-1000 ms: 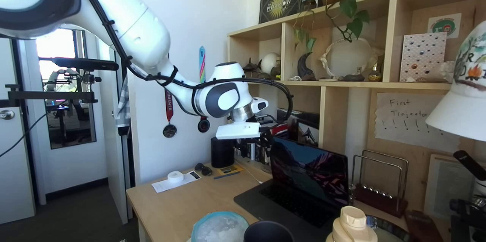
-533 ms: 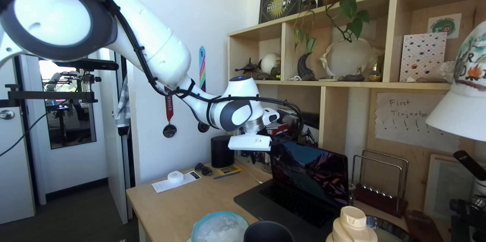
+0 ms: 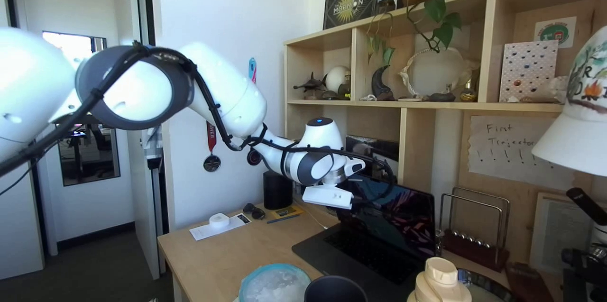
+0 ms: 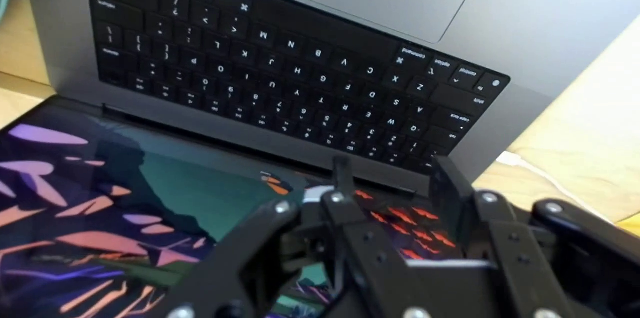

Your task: Press the keyboard

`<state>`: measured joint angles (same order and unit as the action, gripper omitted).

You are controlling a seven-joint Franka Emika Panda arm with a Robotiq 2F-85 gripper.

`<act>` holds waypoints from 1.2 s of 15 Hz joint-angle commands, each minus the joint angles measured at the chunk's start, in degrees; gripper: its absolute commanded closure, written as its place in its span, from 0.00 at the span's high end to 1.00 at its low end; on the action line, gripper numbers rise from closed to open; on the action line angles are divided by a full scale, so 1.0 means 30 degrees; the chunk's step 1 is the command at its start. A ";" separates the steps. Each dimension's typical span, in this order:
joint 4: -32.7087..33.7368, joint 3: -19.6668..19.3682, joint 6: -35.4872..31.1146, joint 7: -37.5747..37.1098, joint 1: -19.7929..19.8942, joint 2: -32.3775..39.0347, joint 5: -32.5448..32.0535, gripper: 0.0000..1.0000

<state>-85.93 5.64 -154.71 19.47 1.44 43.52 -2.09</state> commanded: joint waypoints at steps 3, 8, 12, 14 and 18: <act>0.2901 -0.0280 0.0969 -0.1621 -0.0244 0.2198 -0.0058 0.07; 0.3923 -0.0330 0.1501 -0.2167 -0.0343 0.3112 -0.0037 0.07; 0.4582 -0.0708 0.2374 -0.2737 -0.0516 0.3821 -0.0133 0.07; 0.4888 -0.0832 0.2563 -0.2873 -0.0575 0.4198 -0.0170 0.07; 0.5470 -0.1062 0.2852 -0.2999 -0.0713 0.4884 -0.0221 0.08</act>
<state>-72.95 3.62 -148.89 12.85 0.39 56.33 -2.10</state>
